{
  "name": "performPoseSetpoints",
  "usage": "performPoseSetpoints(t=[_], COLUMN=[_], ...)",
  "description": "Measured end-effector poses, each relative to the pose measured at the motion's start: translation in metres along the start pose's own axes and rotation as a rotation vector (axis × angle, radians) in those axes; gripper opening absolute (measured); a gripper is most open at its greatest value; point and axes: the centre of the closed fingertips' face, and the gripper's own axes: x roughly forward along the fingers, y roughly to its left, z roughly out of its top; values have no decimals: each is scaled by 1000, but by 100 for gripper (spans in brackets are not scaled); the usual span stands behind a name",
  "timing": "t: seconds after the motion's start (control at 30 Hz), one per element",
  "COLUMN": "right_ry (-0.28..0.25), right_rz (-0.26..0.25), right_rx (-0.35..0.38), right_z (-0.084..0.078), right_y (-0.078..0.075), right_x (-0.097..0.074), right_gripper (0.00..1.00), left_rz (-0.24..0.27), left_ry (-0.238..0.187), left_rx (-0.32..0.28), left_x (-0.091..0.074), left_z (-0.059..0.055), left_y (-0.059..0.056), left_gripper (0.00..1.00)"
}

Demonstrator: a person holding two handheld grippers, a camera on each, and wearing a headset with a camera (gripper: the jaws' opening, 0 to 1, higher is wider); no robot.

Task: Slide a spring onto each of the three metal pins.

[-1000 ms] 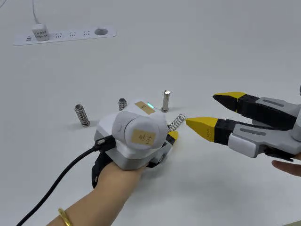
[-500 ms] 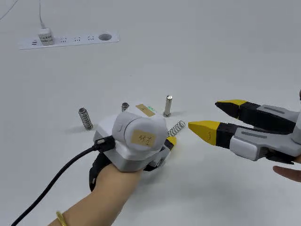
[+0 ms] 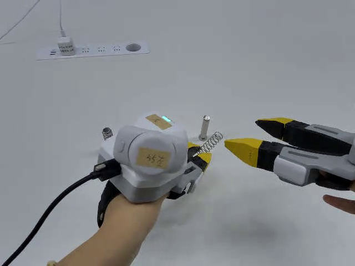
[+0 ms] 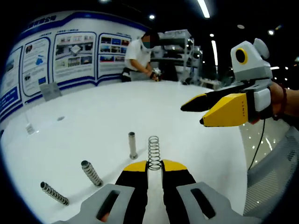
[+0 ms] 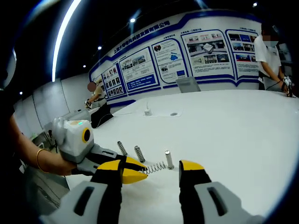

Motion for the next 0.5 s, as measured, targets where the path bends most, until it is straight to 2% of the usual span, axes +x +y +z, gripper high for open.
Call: performPoseSetpoints(t=[0.17, 0.2, 0.5], right_ry=[-19, -19, -9], right_rz=[8, 12, 48], right_rx=[31, 36, 93], right_z=[5, 6, 2], right_y=[2, 3, 15], right_x=[2, 2, 8], right_gripper=[48, 48, 44], left_rz=[-5, -12, -57], left_ry=[-38, -57, -146], left_rx=[-2, -15, -54], left_x=[-12, -15, -33], left_z=[6, 9, 20], left_y=[-3, -5, -15], left_gripper=[10, 10, 10])
